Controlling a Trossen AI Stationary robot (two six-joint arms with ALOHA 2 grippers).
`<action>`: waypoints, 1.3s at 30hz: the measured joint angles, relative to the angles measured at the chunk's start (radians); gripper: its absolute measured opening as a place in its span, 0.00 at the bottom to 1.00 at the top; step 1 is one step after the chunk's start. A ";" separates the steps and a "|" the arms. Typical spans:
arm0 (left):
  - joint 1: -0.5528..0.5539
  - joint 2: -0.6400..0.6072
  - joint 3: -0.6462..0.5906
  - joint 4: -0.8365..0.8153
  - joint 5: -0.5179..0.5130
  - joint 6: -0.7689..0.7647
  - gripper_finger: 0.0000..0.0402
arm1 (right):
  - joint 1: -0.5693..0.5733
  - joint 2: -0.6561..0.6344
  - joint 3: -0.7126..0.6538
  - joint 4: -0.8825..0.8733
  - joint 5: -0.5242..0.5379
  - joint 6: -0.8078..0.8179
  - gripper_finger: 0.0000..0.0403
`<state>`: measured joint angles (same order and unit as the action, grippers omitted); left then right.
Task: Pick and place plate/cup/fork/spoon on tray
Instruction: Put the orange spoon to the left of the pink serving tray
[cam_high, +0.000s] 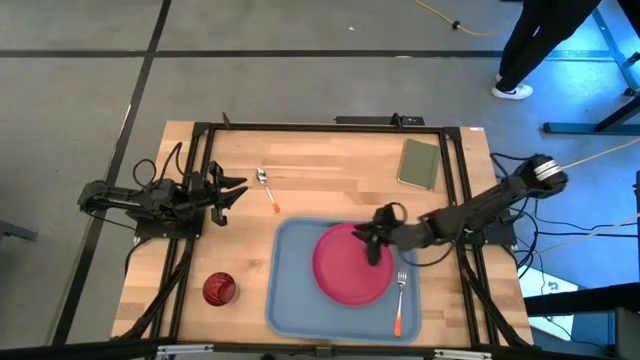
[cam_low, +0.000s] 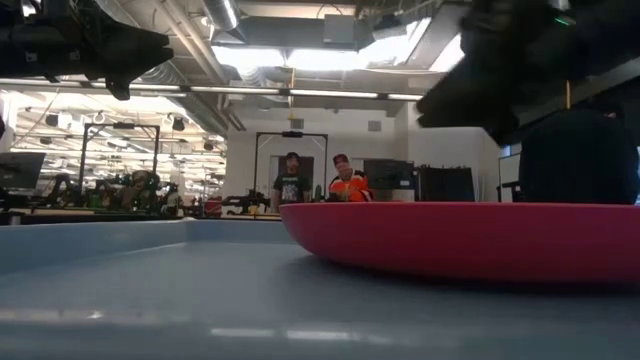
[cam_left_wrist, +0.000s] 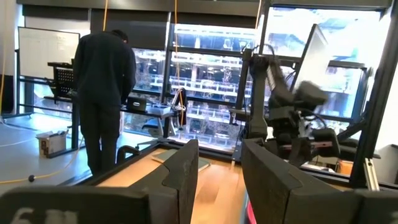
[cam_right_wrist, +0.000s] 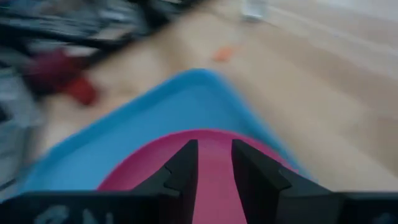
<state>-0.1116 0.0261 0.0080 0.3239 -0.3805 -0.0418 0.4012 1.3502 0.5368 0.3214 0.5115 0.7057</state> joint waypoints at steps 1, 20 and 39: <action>0.000 0.000 0.000 0.000 0.000 0.000 0.29 | -0.005 -0.023 -0.067 0.111 -0.048 -0.051 0.25; 0.000 0.000 0.000 0.000 0.000 0.000 0.29 | -0.072 -0.523 -0.516 0.376 -0.485 -0.554 0.25; 0.000 0.000 0.000 0.000 0.000 0.000 0.29 | -0.124 -1.050 -0.530 -0.283 -0.462 -0.521 0.25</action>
<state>-0.1117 0.0261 0.0081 0.3237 -0.3808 -0.0418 0.2768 0.3001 0.0069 0.0382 0.0498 0.1842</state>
